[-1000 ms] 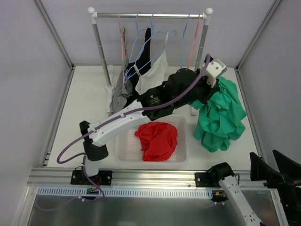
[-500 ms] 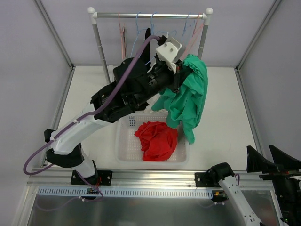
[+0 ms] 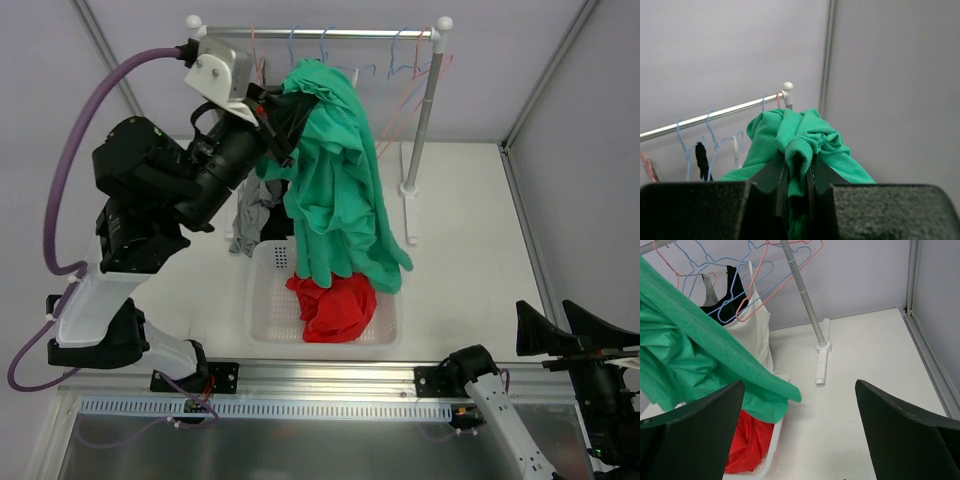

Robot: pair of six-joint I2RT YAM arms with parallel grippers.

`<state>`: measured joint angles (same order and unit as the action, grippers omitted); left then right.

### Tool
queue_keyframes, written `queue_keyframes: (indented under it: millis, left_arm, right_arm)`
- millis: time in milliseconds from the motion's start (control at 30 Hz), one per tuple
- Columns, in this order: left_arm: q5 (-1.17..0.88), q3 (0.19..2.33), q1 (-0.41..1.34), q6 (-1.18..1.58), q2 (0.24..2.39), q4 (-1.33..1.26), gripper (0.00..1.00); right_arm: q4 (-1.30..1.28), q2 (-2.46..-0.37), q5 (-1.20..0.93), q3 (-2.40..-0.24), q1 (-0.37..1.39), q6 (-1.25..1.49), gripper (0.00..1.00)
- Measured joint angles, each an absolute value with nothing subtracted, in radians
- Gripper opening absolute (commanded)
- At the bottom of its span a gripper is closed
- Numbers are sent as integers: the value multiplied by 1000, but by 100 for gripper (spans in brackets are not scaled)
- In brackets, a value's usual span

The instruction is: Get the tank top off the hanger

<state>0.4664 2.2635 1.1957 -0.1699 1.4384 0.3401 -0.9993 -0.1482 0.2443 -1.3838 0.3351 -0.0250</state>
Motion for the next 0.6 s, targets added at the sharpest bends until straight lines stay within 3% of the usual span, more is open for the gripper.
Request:
queue_keyframes:
  millis: [267, 600]
  left_arm:
    - [537, 2154, 1196, -186, 1318, 326, 0]
    - [561, 1663, 1180, -56, 1139, 311, 0]
  right_arm:
    - [-982, -150, 222, -1354, 335, -15, 99]
    - [-975, -150, 200, -1339, 335, 14, 99]
